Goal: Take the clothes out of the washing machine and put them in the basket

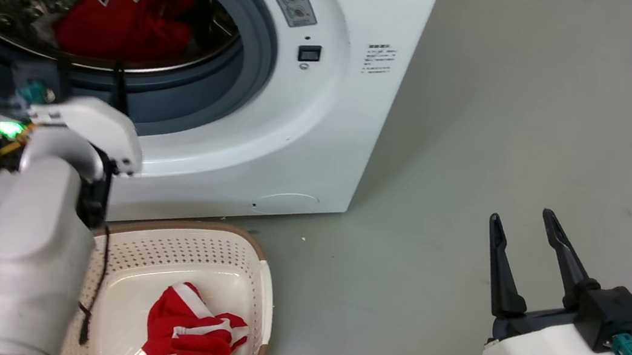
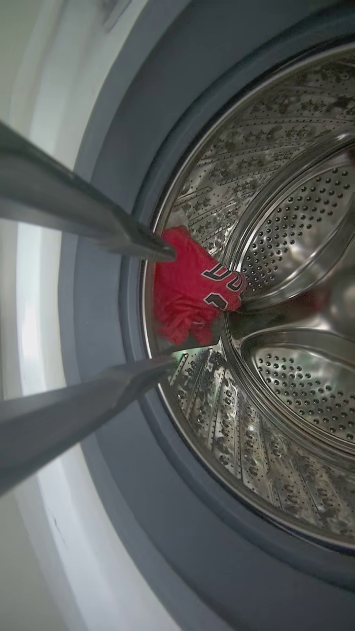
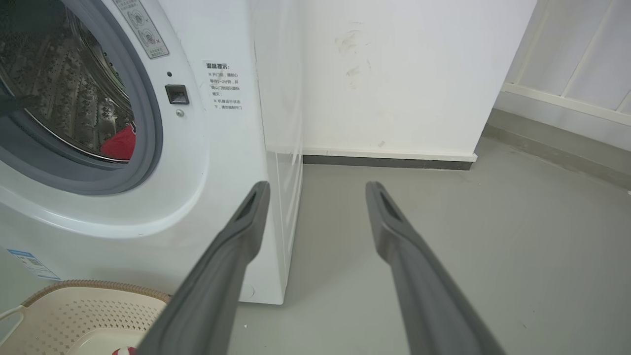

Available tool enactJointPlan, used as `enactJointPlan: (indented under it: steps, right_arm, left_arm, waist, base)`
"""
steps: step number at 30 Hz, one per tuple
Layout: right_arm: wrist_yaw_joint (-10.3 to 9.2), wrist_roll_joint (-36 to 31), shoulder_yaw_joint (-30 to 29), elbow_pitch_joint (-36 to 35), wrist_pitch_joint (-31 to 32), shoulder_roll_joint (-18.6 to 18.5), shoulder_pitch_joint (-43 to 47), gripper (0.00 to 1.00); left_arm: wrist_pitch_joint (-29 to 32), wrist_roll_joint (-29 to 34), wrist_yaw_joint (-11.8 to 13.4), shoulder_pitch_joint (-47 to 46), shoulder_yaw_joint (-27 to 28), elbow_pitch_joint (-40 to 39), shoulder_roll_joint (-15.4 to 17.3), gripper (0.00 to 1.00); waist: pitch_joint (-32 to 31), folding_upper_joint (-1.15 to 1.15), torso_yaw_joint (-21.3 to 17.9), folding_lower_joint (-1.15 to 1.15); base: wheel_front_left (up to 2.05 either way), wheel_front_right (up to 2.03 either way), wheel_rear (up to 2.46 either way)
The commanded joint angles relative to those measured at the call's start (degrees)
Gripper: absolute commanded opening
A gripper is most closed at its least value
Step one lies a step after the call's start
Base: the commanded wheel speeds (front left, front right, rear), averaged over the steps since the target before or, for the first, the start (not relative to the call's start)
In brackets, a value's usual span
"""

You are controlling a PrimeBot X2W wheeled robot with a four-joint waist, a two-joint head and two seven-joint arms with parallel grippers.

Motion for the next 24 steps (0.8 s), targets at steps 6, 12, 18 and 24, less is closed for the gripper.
enactJointPlan:
  steps: [6,12,18,24]
  right_arm:
    - [-0.04,1.99,1.03,2.06,-1.69,0.12,-2.41,1.00]
    - [-0.04,3.60,2.03,3.70,-3.01,0.13,-4.16,1.00]
    - [-0.04,4.82,3.68,5.22,-4.09,0.13,-6.51,1.00]
    - [-0.04,6.21,5.54,6.51,-4.81,0.15,-8.83,1.00]
  left_arm:
    - [4.02,0.75,0.36,-11.05,0.13,10.07,5.02,1.00]
    - [7.63,1.97,0.65,-17.94,-1.06,15.68,8.20,1.00]
    - [11.60,3.50,0.91,-24.66,-2.44,19.18,12.30,1.00]
    - [14.97,4.87,1.11,-31.25,-3.64,20.52,16.46,1.00]
  waist:
    - [3.15,0.00,-4.42,0.00]
    - [6.90,0.00,-7.40,0.00]
    - [11.91,0.00,-10.32,0.00]
    - [17.23,0.00,-12.92,0.00]
  base:
    - [0.00,0.00,0.00]
    - [0.00,0.00,0.00]
    - [0.00,0.00,0.00]
    - [0.00,0.00,0.00]
